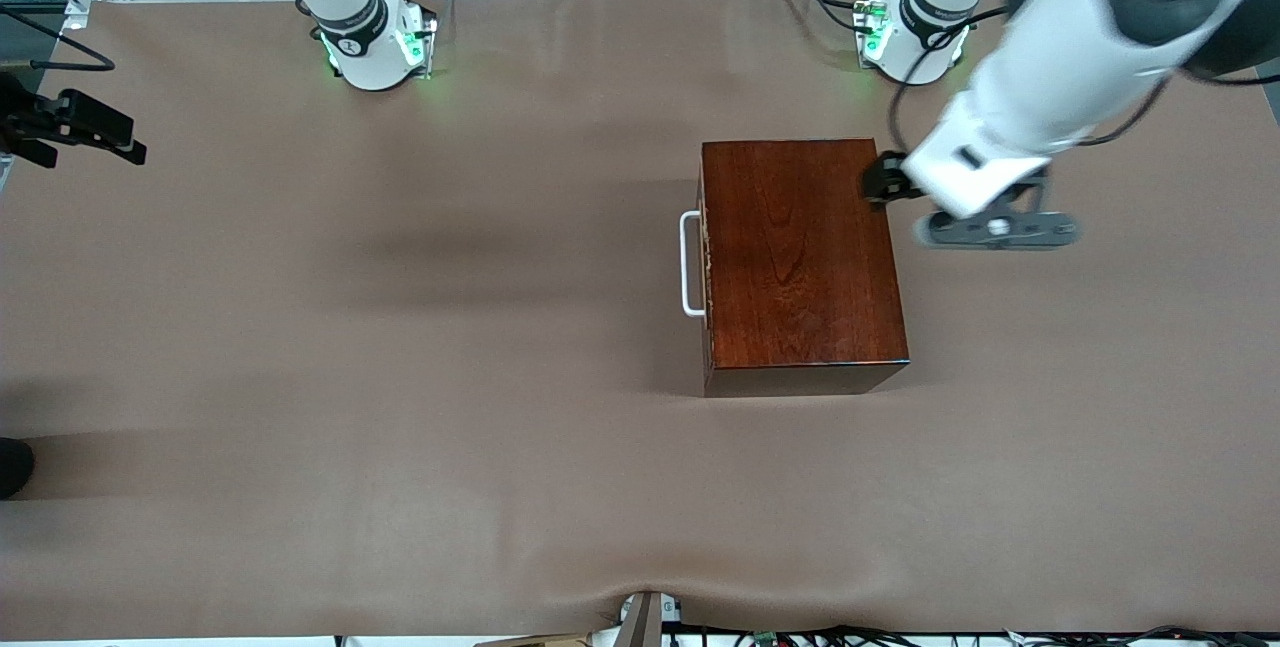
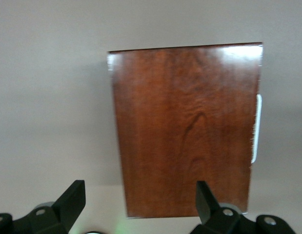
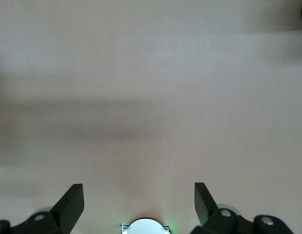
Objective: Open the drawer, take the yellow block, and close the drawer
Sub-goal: 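Reach the left gripper to the white drawer handle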
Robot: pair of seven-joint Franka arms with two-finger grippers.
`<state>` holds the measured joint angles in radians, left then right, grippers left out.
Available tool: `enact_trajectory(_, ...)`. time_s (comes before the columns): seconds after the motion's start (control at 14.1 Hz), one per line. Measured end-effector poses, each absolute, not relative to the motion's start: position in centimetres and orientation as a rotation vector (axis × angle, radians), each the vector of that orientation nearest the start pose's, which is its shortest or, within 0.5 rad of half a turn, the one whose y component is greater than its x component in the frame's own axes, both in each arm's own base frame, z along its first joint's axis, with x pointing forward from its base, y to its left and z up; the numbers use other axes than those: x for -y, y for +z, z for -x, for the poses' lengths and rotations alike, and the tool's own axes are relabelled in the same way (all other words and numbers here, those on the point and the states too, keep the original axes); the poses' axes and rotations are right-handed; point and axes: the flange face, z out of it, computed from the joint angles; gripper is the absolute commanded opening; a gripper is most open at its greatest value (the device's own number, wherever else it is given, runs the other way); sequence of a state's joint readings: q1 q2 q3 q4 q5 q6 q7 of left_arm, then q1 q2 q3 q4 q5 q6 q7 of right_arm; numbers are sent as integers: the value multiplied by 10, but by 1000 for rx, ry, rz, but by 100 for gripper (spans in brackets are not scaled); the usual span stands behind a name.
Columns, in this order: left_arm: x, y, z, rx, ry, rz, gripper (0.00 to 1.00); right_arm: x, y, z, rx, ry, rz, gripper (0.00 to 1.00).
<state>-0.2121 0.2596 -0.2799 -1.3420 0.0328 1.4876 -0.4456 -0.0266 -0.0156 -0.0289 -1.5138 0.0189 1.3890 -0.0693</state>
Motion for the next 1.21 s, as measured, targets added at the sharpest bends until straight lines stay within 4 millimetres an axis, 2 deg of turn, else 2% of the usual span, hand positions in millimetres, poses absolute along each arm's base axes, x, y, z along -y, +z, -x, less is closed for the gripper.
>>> enact_trajectory(0.28, 343, 541, -557, -58, 141, 3112, 100, 31, 636, -535, 16, 191, 3109, 100)
enact_trajectory(0.64, 436, 488, -538, -34, 60, 3054, 100, 32, 624, -542, 13, 223, 3106, 100)
enact_trajectory(0.92, 505, 427, -519, -47, -88, 2961, 100, 33, 625, -542, 10, 219, 3107, 100)
enact_trajectory(1.07, 532, 405, -509, -46, -130, 2933, 100, 33, 625, -542, 10, 218, 3106, 100)
enact_trajectory(1.21, 542, 391, -509, -36, -146, 2932, 100, 33, 625, -542, 12, 218, 3106, 100)
